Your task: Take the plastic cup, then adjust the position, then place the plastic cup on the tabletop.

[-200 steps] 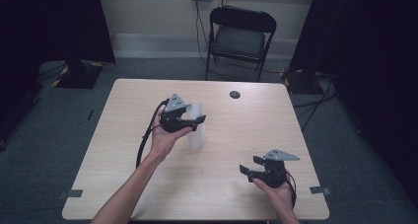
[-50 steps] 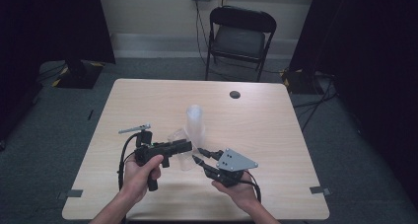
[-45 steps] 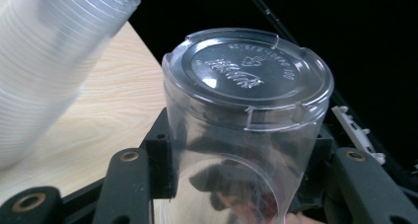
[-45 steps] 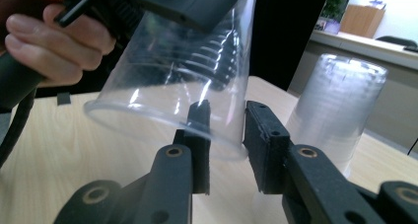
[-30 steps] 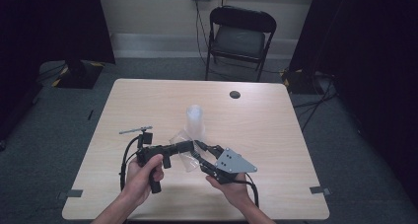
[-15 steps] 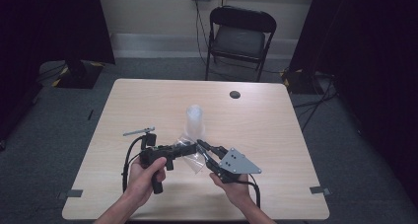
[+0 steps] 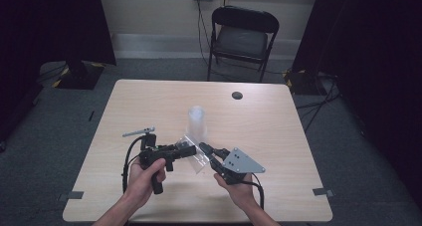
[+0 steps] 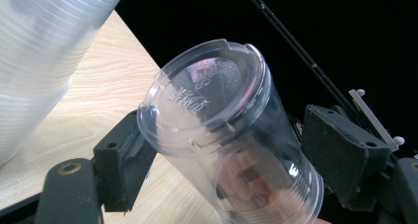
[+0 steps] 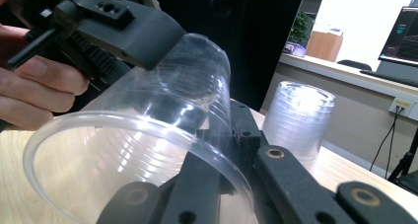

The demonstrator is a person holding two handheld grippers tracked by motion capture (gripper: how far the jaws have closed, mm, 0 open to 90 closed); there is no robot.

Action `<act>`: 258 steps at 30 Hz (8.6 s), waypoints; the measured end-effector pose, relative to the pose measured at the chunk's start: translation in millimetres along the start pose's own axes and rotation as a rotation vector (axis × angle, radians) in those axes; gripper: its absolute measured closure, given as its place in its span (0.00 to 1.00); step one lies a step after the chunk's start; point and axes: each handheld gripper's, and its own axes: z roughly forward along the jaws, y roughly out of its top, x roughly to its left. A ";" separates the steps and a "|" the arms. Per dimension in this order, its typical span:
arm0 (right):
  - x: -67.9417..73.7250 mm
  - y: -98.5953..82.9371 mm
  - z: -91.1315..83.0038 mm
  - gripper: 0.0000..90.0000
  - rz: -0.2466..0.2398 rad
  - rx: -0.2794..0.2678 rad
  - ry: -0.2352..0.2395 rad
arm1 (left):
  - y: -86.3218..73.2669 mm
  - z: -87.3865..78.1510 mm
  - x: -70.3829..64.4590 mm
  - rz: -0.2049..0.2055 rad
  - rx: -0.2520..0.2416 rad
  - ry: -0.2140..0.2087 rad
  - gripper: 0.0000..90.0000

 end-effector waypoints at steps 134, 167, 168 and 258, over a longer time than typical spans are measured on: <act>-25.3 -22.1 38.8 1.00 0.523 0.890 0.442 | -69.8 37.4 -18.4 1.101 0.517 0.172 0.27; -33.5 -21.1 34.1 0.90 0.547 0.821 0.384 | -67.9 37.4 -14.2 1.018 0.408 0.184 0.35; -33.7 -20.8 33.5 0.88 0.548 0.818 0.381 | -67.3 37.1 -12.6 1.003 0.398 0.185 0.35; -76.5 -21.2 -30.3 0.61 0.528 0.514 0.114 | 49.4 -15.3 78.6 0.612 -0.023 0.575 0.34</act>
